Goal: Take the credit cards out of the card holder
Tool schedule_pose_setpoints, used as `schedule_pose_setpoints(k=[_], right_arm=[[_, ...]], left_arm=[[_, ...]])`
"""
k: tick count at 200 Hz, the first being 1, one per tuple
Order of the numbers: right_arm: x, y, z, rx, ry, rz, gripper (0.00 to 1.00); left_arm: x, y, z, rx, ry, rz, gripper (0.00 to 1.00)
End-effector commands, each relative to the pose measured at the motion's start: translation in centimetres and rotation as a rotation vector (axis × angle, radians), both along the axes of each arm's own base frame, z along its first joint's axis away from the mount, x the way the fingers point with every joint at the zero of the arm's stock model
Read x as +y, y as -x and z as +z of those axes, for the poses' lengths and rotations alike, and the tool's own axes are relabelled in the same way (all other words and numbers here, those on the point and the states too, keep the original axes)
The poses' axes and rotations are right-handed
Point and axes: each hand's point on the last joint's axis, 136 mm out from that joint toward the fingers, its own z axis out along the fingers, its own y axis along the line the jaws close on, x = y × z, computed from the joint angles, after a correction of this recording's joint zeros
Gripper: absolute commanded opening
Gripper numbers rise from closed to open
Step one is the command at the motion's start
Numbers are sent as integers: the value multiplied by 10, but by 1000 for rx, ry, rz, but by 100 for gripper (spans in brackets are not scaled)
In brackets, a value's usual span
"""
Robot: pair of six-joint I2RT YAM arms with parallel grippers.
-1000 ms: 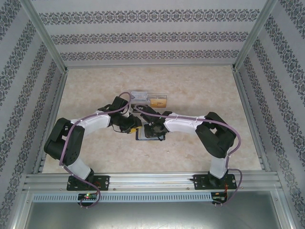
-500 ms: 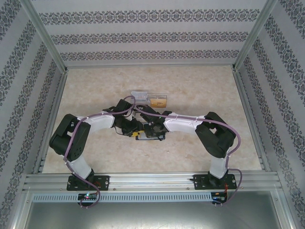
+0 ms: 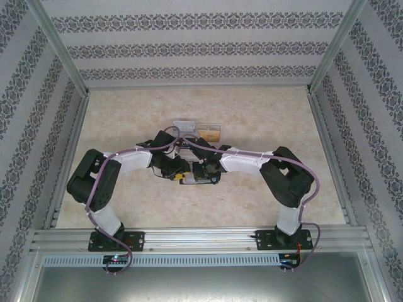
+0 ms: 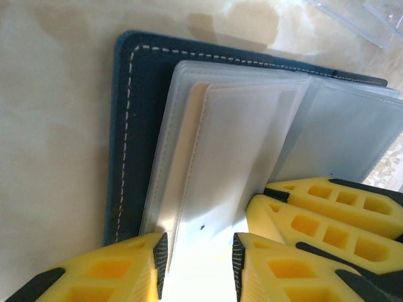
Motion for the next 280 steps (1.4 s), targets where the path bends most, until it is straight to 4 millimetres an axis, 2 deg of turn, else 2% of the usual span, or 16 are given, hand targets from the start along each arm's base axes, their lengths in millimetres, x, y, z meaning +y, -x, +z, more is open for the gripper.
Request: schedule_pose_setpoints(k=[1, 76, 123, 165, 214, 251, 280], right_arm=[[-9, 8, -17, 58, 8, -24, 15], [-10, 9, -19, 72, -13, -38, 15], [-10, 9, -16, 70, -27, -42, 15], [-6, 3, 5, 33, -80, -38, 18], [-2, -2, 32, -15, -144, -31, 19], [-6, -3, 39, -32, -162, -49, 21], [-20, -4, 49, -71, -156, -87, 23]], left_arm=[[-6, 8, -12, 10, -31, -58, 33], [-3, 10, -14, -49, -114, -117, 34], [-11, 6, -2, -103, -78, -138, 32], [-10, -2, 16, -178, -73, -135, 28], [-17, 0, 38, -238, -20, -167, 30], [-31, 4, 41, -223, 56, -186, 33], [-40, 5, 40, -206, 79, -192, 36]])
